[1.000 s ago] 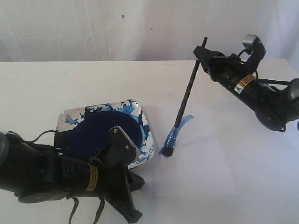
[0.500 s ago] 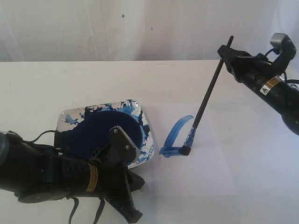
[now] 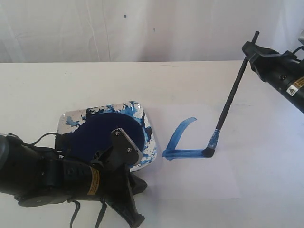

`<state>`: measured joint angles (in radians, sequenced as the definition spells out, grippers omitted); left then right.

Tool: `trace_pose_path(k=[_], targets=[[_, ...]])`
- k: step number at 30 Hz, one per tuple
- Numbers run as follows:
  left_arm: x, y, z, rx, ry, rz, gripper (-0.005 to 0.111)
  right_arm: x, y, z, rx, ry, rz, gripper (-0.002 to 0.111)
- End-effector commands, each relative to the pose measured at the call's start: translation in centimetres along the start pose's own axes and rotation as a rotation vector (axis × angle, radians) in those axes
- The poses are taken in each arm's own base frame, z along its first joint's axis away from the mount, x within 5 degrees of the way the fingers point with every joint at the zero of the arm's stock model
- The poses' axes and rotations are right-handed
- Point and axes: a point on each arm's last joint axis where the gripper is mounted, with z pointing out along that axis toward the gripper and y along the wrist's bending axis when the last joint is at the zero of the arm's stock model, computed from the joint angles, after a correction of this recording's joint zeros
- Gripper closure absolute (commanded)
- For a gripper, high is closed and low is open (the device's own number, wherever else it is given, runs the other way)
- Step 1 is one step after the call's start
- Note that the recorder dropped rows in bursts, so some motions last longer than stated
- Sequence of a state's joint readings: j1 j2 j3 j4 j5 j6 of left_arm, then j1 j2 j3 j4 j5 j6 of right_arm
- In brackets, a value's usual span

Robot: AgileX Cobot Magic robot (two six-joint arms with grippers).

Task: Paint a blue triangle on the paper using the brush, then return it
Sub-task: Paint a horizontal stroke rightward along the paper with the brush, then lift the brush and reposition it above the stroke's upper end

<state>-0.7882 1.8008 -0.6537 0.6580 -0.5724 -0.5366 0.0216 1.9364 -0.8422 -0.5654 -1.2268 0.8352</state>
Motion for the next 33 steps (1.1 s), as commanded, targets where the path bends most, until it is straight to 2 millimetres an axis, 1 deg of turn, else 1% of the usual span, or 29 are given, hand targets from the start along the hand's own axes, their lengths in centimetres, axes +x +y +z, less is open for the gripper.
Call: trace_pose_path(k=[1, 5, 8, 10, 15, 19, 26, 30, 33], targets=[[0.3, 0.0, 0.1, -0.007, 0.026, -0.007, 0.107, -0.9, 0.2, -0.4, -0.002, -0.010, -0.045, 0.108], [0.3, 0.0, 0.1, -0.007, 0.026, -0.007, 0.107, -1.3, 0.5, -0.4, -0.005, -0.024, -0.036, 0.108], [0.3, 0.0, 0.1, -0.007, 0.026, -0.007, 0.107, -1.7, 0.2, -0.4, 0.024, -0.061, 0.083, 0.108], [0.3, 0.0, 0.1, -0.007, 0.026, -0.008, 0.107, -2.0, -0.1, -0.5, 0.051, -0.096, 0.113, 0.108], [0.3, 0.0, 0.1, -0.006, 0.024, -0.007, 0.107, -2.7, -0.6, -0.5, 0.105, -0.172, 0.145, 0.108], [0.3, 0.0, 0.1, -0.006, 0.024, -0.007, 0.107, -3.6, -0.9, -0.2, 0.128, -0.236, 0.153, 0.108], [0.2, 0.0, 0.1, -0.002, 0.016, -0.007, 0.107, -5.3, -1.6, 1.1, 0.144, -0.329, 0.131, 0.108], [0.2, 0.0, 0.1, -0.002, 0.016, -0.005, 0.107, -5.1, -1.6, 2.5, 0.124, -0.339, 0.135, 0.108], [0.2, 0.0, 0.1, -0.002, 0.016, -0.005, 0.107, -4.4, -1.4, 4.1, 0.119, -0.317, 0.136, 0.108]])
